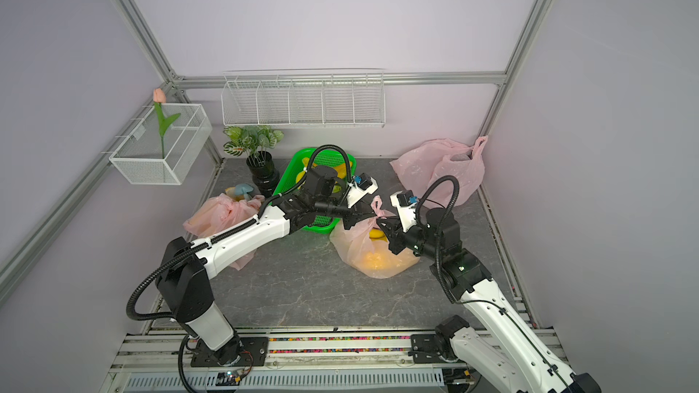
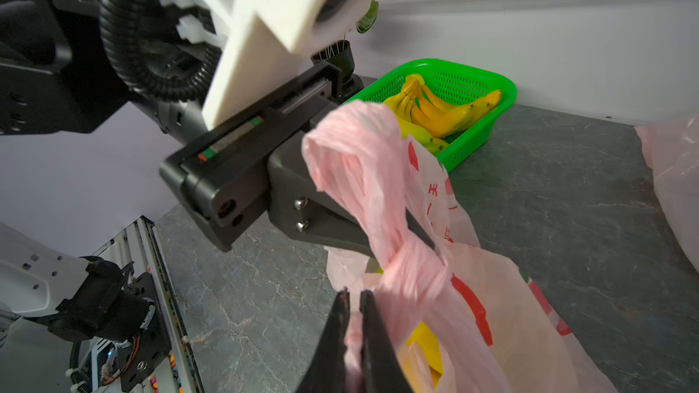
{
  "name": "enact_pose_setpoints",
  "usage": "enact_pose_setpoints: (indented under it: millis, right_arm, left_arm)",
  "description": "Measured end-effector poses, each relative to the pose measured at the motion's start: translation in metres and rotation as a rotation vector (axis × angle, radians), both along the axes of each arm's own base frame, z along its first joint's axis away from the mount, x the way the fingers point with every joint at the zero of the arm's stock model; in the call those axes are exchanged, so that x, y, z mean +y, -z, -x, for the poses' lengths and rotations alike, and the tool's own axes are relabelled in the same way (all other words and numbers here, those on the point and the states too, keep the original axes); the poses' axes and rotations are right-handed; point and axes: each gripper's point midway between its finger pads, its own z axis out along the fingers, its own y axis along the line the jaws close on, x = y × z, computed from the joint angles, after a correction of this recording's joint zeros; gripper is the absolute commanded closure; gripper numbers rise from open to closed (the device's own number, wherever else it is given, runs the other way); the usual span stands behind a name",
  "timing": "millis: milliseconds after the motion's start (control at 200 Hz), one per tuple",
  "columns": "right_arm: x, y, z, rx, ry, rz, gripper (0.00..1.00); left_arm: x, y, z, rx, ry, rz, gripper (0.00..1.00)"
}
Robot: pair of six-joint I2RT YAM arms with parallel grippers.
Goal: Place the banana into a plastic bag & tie a knot
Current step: Cross the plastic bag at the center of the board.
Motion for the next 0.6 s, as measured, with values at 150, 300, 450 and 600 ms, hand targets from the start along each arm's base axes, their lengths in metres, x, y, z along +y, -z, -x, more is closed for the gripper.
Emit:
enact_pose_setpoints:
  millis: [150, 300, 450, 600]
  right_arm:
    - [-0.001, 0.021, -0.007, 0.03, 0.035, 0.015, 0.82]
    - [-0.001, 0.029, -0.019, 0.034, 0.073, 0.016, 0.8]
    - [0.001, 0.035, -0.034, 0.031, 0.108, 0.023, 0.77]
    - [-0.002, 0.035, -0.043, 0.016, 0.15, 0.027, 0.77]
  left_arm:
    - [0.001, 0.001, -0.003, 0.004, -0.015, -0.004, 1.0]
    - [0.002, 0.002, -0.005, 0.006, -0.022, -0.006, 1.0]
    - [0.005, 0.005, -0.008, 0.007, -0.031, -0.008, 1.0]
    - [0.007, 0.009, -0.007, 0.01, -0.023, -0.01, 1.0]
